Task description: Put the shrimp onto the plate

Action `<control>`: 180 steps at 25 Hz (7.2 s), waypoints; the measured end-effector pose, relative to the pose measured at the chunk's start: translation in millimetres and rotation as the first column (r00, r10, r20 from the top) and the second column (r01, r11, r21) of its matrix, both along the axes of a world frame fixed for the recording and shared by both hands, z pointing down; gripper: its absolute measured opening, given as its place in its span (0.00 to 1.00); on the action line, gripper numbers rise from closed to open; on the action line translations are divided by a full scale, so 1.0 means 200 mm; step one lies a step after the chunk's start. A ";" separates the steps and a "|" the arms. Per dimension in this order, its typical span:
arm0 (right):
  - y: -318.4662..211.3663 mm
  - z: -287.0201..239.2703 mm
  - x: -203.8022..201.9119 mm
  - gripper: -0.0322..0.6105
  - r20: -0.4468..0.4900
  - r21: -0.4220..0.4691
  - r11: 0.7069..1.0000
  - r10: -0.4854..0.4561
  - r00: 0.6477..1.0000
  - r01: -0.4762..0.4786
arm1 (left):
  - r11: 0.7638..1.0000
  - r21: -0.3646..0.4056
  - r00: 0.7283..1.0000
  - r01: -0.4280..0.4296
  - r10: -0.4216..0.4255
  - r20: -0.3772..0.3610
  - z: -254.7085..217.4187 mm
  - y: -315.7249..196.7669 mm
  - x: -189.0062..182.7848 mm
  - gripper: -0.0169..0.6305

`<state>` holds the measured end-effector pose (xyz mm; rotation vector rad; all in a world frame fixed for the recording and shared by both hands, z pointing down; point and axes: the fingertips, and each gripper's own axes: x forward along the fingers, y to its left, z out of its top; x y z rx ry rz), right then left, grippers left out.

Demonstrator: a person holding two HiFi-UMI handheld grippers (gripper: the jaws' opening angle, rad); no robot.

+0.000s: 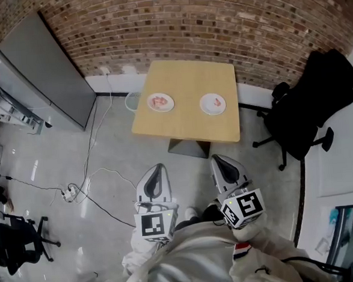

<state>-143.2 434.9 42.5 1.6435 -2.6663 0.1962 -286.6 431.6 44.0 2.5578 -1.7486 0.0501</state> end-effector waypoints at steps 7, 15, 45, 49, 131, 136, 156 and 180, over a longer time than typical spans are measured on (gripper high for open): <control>-0.15 0.03 -0.01 0.09 0.008 -0.004 1.000 0.015 1.000 -0.015 | 1.000 -0.011 1.000 -0.011 0.012 0.027 0.05 -0.16 0.00 0.04; -0.50 0.06 0.06 0.09 0.037 0.011 0.999 0.030 0.999 -0.030 | 1.000 -0.009 0.997 -0.026 0.027 0.068 0.10 -0.49 0.07 0.04; -1.75 0.32 0.54 0.09 0.073 -0.127 0.985 0.123 0.990 -0.113 | 0.990 -0.131 0.980 -0.057 0.080 0.181 0.37 -1.86 0.39 0.04; -1.82 0.38 0.53 0.09 0.057 -0.154 0.980 0.139 0.989 -0.129 | 0.985 -0.146 0.974 -0.091 0.119 0.194 0.45 -1.97 0.39 0.04; -2.01 1.67 0.52 0.09 0.103 -0.455 0.851 0.344 0.933 -0.264 | 0.373 -0.831 -0.041 -0.413 0.904 0.426 2.13 -2.27 0.13 0.14; -2.01 1.66 0.52 0.09 0.106 -0.450 0.850 0.356 0.929 -0.274 | 0.359 -0.844 -0.062 -0.400 0.908 0.415 2.15 -2.27 0.12 0.12; -2.01 1.63 0.52 0.09 0.119 -0.449 0.846 0.374 0.920 -0.286 | 0.333 -0.862 -0.059 -0.381 0.922 0.383 2.15 -2.26 0.11 0.10; -1.88 1.53 0.79 0.09 0.128 -0.420 0.842 0.423 0.897 -0.337 | 0.378 -0.776 0.115 -0.504 0.920 0.374 1.88 -2.19 0.58 0.10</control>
